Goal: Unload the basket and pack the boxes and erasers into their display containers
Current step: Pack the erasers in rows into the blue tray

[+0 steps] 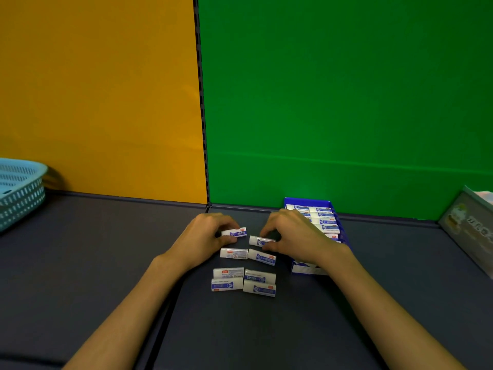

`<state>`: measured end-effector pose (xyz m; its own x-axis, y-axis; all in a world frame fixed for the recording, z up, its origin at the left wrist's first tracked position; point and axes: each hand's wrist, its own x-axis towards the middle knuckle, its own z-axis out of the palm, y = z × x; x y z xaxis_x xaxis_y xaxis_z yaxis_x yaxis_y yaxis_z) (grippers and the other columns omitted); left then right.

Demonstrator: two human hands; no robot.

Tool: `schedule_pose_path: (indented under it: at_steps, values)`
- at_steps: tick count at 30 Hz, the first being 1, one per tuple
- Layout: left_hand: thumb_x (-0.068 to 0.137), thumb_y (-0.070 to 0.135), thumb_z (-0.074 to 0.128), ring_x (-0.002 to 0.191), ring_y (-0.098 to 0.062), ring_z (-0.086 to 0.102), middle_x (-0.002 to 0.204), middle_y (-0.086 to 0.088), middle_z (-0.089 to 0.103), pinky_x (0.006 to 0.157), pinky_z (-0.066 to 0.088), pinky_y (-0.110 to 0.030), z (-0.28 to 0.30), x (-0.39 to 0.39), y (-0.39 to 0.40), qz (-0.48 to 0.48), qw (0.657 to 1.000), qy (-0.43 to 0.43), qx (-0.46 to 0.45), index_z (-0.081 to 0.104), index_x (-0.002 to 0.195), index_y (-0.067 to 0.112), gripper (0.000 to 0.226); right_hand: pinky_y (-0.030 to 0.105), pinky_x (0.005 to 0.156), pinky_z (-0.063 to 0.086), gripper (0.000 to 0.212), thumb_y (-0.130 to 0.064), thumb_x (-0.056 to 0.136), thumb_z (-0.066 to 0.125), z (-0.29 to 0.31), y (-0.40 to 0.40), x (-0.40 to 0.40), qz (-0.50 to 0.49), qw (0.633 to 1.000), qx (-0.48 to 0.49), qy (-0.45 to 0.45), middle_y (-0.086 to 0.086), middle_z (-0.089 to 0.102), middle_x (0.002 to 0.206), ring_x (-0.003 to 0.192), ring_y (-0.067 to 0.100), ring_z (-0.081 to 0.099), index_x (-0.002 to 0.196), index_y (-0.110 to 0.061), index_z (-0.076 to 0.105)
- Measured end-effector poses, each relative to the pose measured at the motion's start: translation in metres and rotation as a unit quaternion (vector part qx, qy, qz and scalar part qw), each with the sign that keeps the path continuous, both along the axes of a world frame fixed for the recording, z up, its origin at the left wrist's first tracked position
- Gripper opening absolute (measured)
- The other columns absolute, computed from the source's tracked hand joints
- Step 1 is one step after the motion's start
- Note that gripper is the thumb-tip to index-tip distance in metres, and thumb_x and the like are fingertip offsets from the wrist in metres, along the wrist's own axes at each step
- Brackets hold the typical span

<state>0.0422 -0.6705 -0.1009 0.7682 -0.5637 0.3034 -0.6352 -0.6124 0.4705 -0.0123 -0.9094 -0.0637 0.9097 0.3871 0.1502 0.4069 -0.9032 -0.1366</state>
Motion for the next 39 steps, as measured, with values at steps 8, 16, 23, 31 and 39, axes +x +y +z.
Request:
schedule_pose_path:
  at_steps: [8, 16, 23, 31, 39]
  values:
    - [0.087, 0.03, 0.076, 0.087, -0.001, 0.059, 0.094, 0.016, 0.067, 0.073, 0.049, -0.023, 0.002, -0.002, -0.002, 0.004, 1.0, 0.012, 0.002, 0.069, 0.101, 0.029, 0.016, 0.025, 0.077, 0.047, 0.029, -0.04, 0.082, 0.078, 0.003, 0.003, 0.004, 0.01, 0.999, 0.023, 0.042, -0.013, 0.07, 0.097, 0.086, 0.004, 0.059, 0.107, -0.027, 0.072]
    - [0.095, 0.029, 0.065, 0.102, -0.016, 0.055, 0.111, 0.001, 0.062, 0.086, 0.047, -0.033, 0.007, 0.0, -0.009, 0.004, 0.994, -0.02, 0.105, 0.063, 0.116, 0.018, 0.024, 0.02, 0.067, 0.051, 0.014, -0.026, 0.082, 0.079, 0.005, 0.008, 0.009, -0.002, 0.994, 0.073, 0.078, -0.015, 0.068, 0.083, 0.075, -0.001, 0.061, 0.096, -0.025, 0.073]
    - [0.101, 0.026, 0.054, 0.097, -0.019, 0.053, 0.115, 0.001, 0.044, 0.084, 0.049, -0.04, 0.017, -0.011, -0.013, -0.001, 0.993, -0.061, 0.098, 0.057, 0.122, 0.015, 0.024, 0.019, 0.066, 0.052, 0.019, -0.02, 0.075, 0.076, 0.016, -0.009, 0.005, -0.038, 0.983, 0.17, 0.051, -0.012, 0.07, 0.081, 0.074, 0.003, 0.063, 0.094, -0.024, 0.075]
    - [0.102, 0.03, 0.051, 0.103, -0.013, 0.049, 0.119, 0.001, 0.05, 0.085, 0.046, -0.03, 0.042, -0.032, -0.058, -0.028, 0.986, -0.148, 0.07, 0.053, 0.136, 0.019, 0.035, 0.03, 0.074, 0.055, 0.021, -0.019, 0.072, 0.077, 0.03, -0.056, -0.013, -0.087, 0.975, 0.204, 0.022, -0.01, 0.07, 0.083, 0.076, 0.005, 0.064, 0.092, -0.024, 0.075]
    - [0.105, 0.035, 0.043, 0.11, -0.013, 0.045, 0.126, 0.003, 0.05, 0.087, 0.034, -0.027, 0.045, -0.038, -0.11, -0.049, 0.98, -0.173, 0.09, 0.049, 0.137, 0.022, 0.036, 0.033, 0.076, 0.052, 0.025, -0.022, 0.073, 0.081, 0.028, -0.102, -0.033, -0.124, 0.981, 0.146, 0.006, -0.009, 0.063, 0.09, 0.083, 0.01, 0.06, 0.096, -0.021, 0.072]
